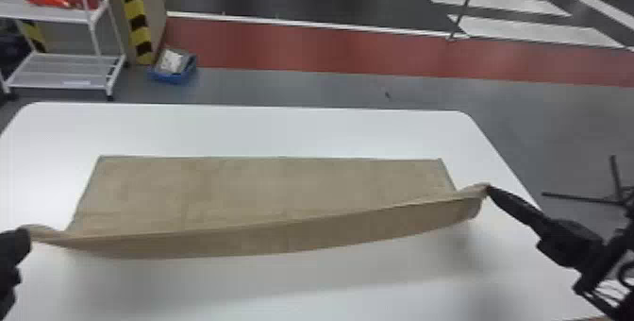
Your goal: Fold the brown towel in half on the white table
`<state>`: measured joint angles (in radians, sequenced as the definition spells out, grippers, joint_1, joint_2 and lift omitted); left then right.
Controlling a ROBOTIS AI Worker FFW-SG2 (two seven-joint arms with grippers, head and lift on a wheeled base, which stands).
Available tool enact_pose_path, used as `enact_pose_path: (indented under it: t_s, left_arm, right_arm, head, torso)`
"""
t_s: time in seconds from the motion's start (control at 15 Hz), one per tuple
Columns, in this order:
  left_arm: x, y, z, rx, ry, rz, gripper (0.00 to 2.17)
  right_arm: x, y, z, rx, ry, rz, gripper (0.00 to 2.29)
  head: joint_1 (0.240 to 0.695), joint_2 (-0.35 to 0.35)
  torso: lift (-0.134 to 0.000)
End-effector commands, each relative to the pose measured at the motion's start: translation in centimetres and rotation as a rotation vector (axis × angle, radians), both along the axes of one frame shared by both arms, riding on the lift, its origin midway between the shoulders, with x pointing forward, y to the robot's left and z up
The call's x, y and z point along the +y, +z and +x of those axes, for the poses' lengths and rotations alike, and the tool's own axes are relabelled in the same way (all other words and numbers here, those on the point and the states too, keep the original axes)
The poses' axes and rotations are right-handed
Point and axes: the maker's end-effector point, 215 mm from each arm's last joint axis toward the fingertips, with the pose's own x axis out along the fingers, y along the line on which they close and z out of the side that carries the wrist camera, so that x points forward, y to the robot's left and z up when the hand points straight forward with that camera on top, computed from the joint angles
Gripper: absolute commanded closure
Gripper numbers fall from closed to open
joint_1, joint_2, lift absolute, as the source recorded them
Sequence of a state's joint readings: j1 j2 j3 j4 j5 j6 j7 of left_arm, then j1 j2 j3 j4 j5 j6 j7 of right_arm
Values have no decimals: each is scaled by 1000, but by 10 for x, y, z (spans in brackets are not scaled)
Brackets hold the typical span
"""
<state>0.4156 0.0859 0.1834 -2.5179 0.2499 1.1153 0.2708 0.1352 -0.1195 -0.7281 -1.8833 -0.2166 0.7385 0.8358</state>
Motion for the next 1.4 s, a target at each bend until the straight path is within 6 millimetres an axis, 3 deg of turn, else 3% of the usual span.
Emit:
enact_pose_path:
  t_s: [0.0,0.2,0.33,0.6,0.93,1.13,1.33]
  left_arm:
    - [4,0,43,-18,7,-2,2034]
    - [6,-12,82,11,19,18,2030]
    - [14,-19,100,28,35,22,2030]
    - [13,-24,142,54,30,46,2030]
    - [7,-8,180,12,17,75,2030]
    - [7,-7,201,2,14,92,2030]
    - [9,-12,208,12,17,107,2030]
  right_arm:
    - [13,-16,41,36,18,-18,1207]
    - [6,-20,79,58,8,-24,1207]
    - [6,-13,96,50,0,-22,1207]
    - [5,-16,123,76,12,-24,1207]
    - [14,-26,134,102,28,-30,1207]
    - [8,-33,135,103,12,-35,1207]
    - [3,-36,134,106,3,-37,1207]
  head:
    - [695,-177]
    - [695,-134]
    - [695,-125]
    - [695,-114]
    - [695,-105]
    - [695,-99]
    - [695,-101]
  torso:
    - [-123]
    - [-123]
    - [-123]
    - [-123]
    - [-123]
    - [-123]
    - [-123]
